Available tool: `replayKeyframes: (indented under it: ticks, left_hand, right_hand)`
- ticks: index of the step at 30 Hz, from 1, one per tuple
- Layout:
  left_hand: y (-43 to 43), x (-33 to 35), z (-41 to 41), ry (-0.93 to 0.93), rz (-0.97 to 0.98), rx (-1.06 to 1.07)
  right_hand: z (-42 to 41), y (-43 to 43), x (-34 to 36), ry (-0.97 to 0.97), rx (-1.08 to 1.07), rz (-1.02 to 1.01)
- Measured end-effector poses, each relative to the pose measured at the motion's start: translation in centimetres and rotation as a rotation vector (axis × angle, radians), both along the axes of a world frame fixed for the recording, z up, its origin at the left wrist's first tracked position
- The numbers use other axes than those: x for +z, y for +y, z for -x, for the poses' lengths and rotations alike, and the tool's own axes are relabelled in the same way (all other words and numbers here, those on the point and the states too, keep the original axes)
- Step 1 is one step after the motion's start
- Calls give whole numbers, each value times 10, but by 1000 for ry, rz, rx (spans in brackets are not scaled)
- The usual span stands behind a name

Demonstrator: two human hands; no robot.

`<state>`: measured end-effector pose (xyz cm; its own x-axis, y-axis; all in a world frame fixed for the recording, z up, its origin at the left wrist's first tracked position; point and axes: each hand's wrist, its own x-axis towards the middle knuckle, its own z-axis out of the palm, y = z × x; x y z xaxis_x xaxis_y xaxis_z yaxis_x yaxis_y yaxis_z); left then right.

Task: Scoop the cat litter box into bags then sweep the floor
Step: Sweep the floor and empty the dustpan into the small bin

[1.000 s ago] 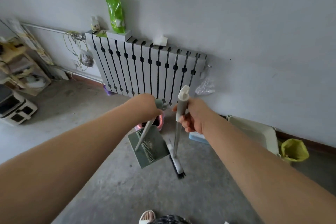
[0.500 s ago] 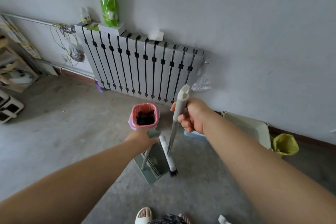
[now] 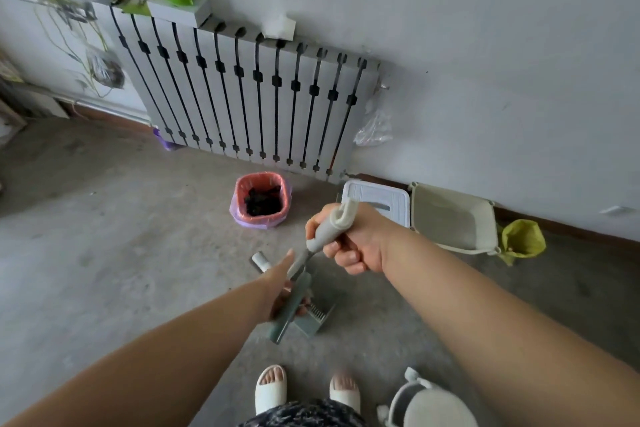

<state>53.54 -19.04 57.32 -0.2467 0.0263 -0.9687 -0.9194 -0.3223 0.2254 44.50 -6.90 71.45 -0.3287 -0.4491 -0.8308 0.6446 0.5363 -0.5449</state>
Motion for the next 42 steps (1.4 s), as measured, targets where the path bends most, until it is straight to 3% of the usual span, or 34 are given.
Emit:
replayKeyframes:
  ticks: [4,8,16,22,29,42]
  left_hand:
    - [11,-8,10,-13,-24,96]
    - [21,-12,18,-51,15,29]
    - [45,-13,30,-14,-94,50]
    - [54,-13,38,-30,21,-64]
    - [67,-5,31,-116,-29,-97]
    - [96,14,54,-80,-26,-131]
  right_hand:
    - [-10,0,-2,5,-32,-13]
    - [-5,15,-1,18,-184,0]
    - [-14,26,16,-25,8,-105]
    - [-16,43,16,16,-138,-97]
    - [-24,50,22,-52,-80,-96]
    - [-29,82,41,90,-94,-109]
